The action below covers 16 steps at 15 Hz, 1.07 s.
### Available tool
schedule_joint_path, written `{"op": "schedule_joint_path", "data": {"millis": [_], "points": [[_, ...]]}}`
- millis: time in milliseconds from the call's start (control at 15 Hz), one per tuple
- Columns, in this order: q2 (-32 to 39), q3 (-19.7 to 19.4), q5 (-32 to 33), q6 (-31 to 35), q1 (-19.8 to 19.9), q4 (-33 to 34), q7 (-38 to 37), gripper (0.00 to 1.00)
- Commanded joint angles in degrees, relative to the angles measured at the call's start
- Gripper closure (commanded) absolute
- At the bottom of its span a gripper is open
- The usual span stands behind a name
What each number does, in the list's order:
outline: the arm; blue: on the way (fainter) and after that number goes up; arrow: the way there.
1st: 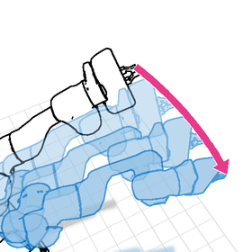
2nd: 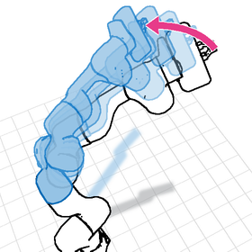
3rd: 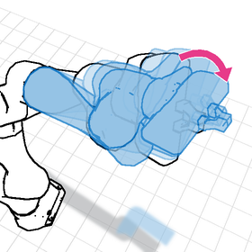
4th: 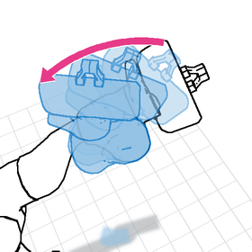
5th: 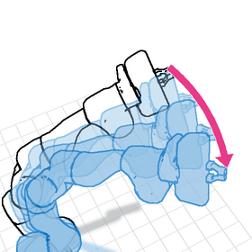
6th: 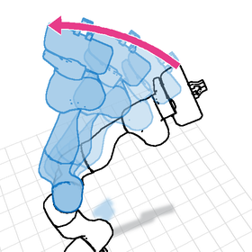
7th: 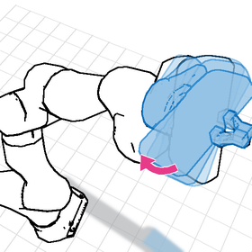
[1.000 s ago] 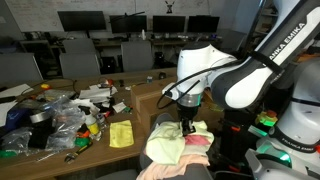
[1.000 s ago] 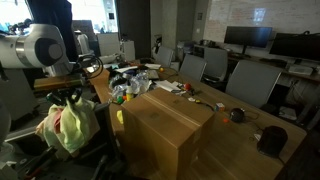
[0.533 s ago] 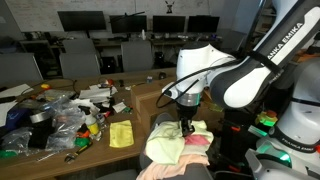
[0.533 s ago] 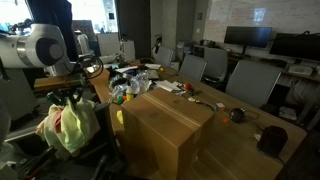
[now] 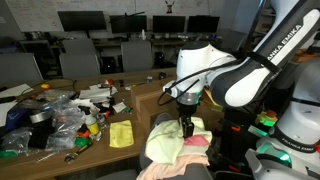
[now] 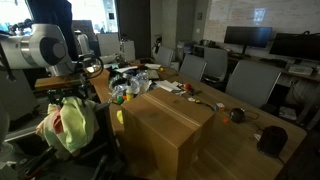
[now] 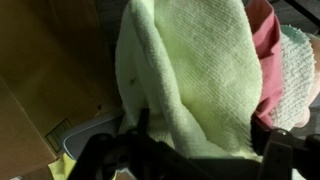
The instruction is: Pick up the cloths from the box and put them on the chair.
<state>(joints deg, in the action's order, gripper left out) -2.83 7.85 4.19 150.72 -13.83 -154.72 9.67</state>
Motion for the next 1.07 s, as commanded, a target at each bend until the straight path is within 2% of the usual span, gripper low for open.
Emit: {"op": "schedule_joint_path", "data": {"millis": [0,333,733,1000], "points": [[-1.6,1.3,2.0,-0.2,1.1,-0.2,-2.6,0.00],[-5.2,1.6,3.4,-4.2,1.0,-0.4,-3.2,0.00],[-14.3,2.6,5.1,-18.6,0.7,0.3,-3.4,0.00],[-20.8,2.4,5.9,-27.4,1.2,3.1,-3.1,0.00]]}}
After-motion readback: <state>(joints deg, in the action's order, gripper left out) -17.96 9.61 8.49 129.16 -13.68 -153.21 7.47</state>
